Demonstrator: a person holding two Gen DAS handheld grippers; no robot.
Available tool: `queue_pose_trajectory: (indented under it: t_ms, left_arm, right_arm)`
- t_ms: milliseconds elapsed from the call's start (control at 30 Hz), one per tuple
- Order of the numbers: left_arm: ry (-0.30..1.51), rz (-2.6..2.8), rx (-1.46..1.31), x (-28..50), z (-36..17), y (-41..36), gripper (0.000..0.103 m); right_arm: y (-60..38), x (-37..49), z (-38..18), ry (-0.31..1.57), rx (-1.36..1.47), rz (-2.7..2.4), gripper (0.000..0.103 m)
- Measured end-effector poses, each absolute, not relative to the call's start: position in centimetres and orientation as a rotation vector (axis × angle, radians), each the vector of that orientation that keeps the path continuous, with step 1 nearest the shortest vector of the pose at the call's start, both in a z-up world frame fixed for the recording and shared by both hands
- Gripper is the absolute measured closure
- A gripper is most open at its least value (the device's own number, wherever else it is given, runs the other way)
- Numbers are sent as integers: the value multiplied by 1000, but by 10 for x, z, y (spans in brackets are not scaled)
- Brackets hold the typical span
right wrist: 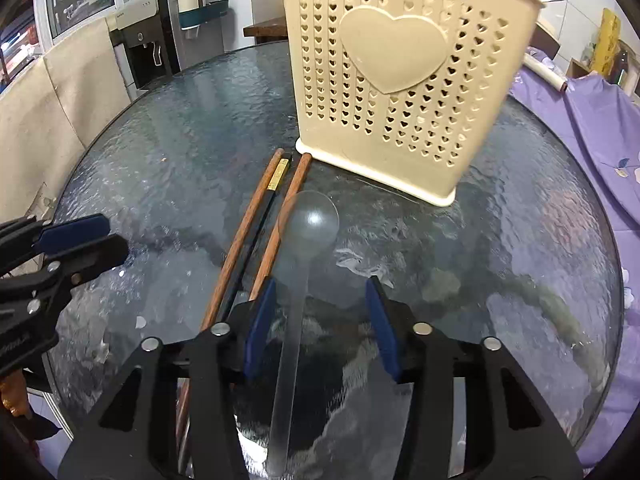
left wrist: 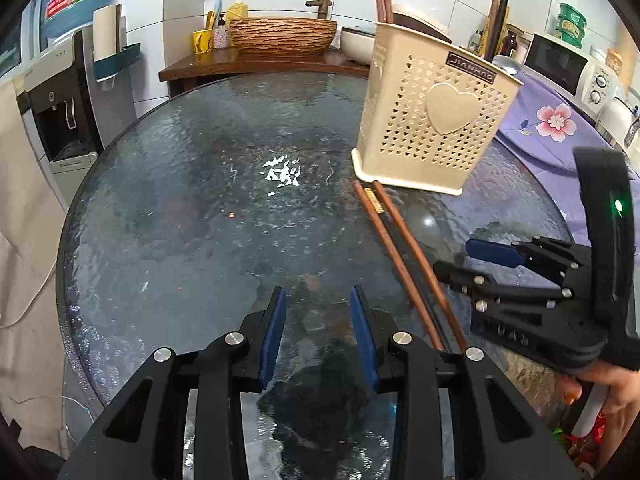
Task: Organize utensils
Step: 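Move both grippers back down over the remaining utensils beside the holder, then grasp the clear plastic spoon with the right gripper while the left gripper grasps a wooden chopstick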
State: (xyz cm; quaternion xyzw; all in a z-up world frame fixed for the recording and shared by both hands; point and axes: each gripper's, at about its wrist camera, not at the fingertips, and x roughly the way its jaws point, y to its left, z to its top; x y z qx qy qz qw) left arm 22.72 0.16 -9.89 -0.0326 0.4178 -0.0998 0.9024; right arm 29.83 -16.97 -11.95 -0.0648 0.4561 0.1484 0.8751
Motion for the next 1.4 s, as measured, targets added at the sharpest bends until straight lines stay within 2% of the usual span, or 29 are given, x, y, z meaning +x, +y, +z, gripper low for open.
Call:
queue_pose_trajectory:
  t_ms: [300,400,1033,1400]
  left_arm:
    - [876,-211,-85,231,-103,3,70]
    - [882,-219,-85,233,-105,0,70]
    - [919,-333,-72,267,-111,-52,70]
    - [924,-274,-18,264,-117,-48,72]
  right_arm:
    - [-157,321,-120,951,-149,321,60]
    - [-151,326,-119,944,-152,329,67]
    - [-207,299,-106,895,-36,281,67]
    - [-211,294,-105,885,-3,288,67]
